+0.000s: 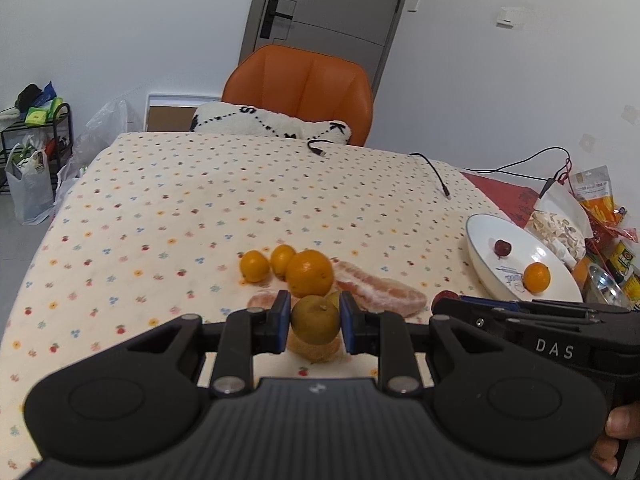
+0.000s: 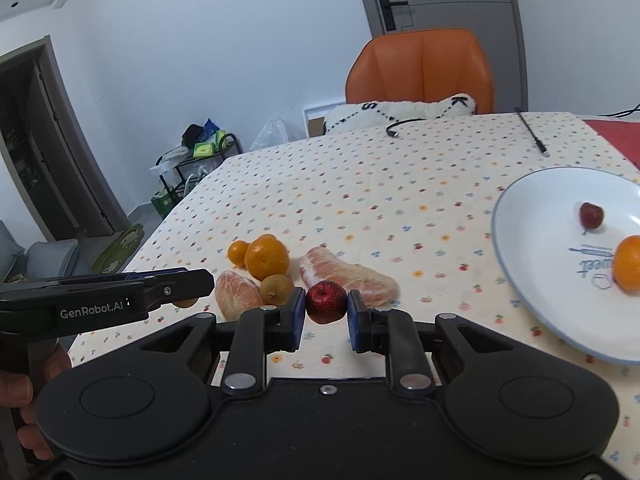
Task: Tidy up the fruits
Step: 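Carry the kiwi in the left tool while the right tool carries the red fruit to the plate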
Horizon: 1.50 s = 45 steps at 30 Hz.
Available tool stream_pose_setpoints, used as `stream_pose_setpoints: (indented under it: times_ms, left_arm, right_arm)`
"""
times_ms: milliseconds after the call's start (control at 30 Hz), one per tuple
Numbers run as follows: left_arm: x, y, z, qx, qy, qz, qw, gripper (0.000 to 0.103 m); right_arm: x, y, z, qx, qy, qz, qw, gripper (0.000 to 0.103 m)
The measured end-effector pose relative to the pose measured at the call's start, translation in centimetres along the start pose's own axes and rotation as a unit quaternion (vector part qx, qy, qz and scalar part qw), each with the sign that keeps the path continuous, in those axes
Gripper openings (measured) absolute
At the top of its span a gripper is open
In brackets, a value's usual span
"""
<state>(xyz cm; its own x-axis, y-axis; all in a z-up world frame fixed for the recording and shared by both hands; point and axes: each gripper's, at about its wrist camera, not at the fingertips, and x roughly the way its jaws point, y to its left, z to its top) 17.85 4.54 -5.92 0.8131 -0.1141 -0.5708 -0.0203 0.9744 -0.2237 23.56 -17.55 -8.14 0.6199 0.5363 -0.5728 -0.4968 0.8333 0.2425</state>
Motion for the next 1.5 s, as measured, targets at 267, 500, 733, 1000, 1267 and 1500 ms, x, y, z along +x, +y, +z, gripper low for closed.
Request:
stream_pose_setpoints:
  times_ms: [267,500,733,1000,1267,1500]
  left_arm:
    - [0.5,-2.2,0.8,0.012,-0.008,-0.019,0.9997,0.024]
    - [1.0,-4.1,1.4,0.023,-0.013,-0.035,0.9990,0.024]
    - [1.7,-6.0,1.6,0.032,-0.013,-0.051,0.9981,0.024]
    - [2.6,-8.2,2.0,0.045,-0.016,-0.066,0.9967,0.024]
    - [3.6,-10.3,2.5,0.058,-0.016,-0.081,0.9949,0.024]
    - [4.6,-12.3,2.5,0.072,-0.009,-0.104,0.9919,0.024]
  right_arm:
    - [-1.8,-1.5,0.3,0.010,-0.017,-0.015,1.000,0.021]
    - [-3.2,-3.0,0.5,0.018,-0.031,-0.030,0.999,0.021]
    - [-4.6,-4.8,0.3,0.032,-0.043,-0.046,0.998,0.021]
    - [-6.1,-6.6,0.1,0.047,-0.054,-0.063,0.995,0.021]
    - [-7.1,-8.8,-0.4,0.065,-0.061,-0.086,0.992,0.021]
    - [-7.9,-10.4,-1.0,0.078,-0.062,-0.109,0.989,0.021]
